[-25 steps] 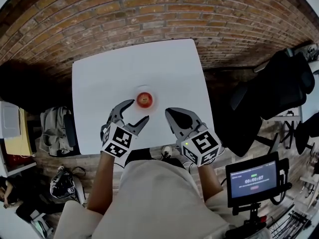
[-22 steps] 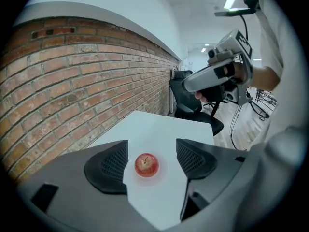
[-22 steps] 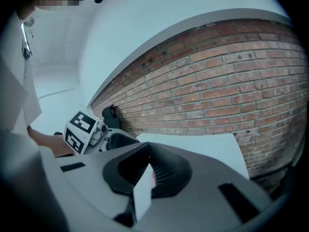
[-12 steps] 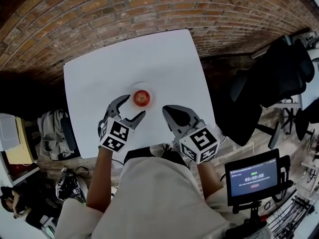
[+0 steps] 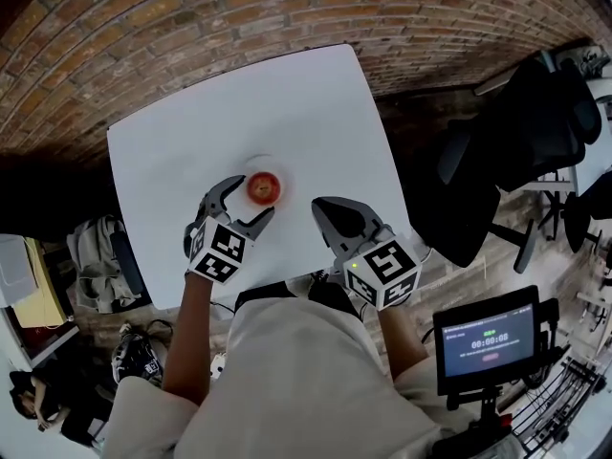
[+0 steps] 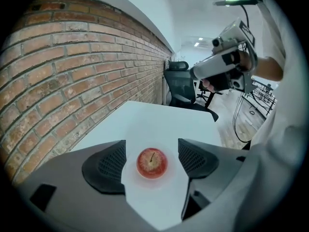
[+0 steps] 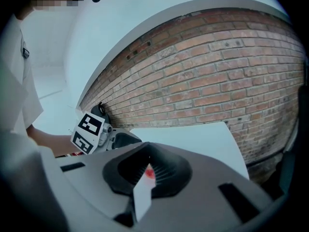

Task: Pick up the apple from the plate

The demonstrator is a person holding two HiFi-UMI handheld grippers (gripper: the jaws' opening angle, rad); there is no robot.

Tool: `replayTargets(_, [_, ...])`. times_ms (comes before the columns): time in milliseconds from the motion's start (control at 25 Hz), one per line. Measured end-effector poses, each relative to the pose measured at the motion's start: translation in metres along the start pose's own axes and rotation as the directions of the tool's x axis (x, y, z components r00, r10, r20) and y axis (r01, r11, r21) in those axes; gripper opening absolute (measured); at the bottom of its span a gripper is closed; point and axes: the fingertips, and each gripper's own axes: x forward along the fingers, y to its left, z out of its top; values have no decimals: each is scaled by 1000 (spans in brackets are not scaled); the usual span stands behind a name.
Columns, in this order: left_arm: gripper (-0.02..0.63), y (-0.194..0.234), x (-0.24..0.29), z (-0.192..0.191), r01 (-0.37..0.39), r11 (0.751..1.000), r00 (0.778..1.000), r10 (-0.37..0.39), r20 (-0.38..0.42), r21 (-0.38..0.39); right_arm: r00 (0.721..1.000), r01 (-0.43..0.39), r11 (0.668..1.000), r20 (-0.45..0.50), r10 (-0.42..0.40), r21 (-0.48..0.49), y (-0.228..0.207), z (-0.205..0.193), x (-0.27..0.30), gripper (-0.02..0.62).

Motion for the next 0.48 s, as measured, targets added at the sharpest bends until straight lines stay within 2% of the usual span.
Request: replayTargets(480, [346,1,24,-18,50,999,998,-50,-44,-17,999,25,999,-37,-24,25,-13,-13,8,2])
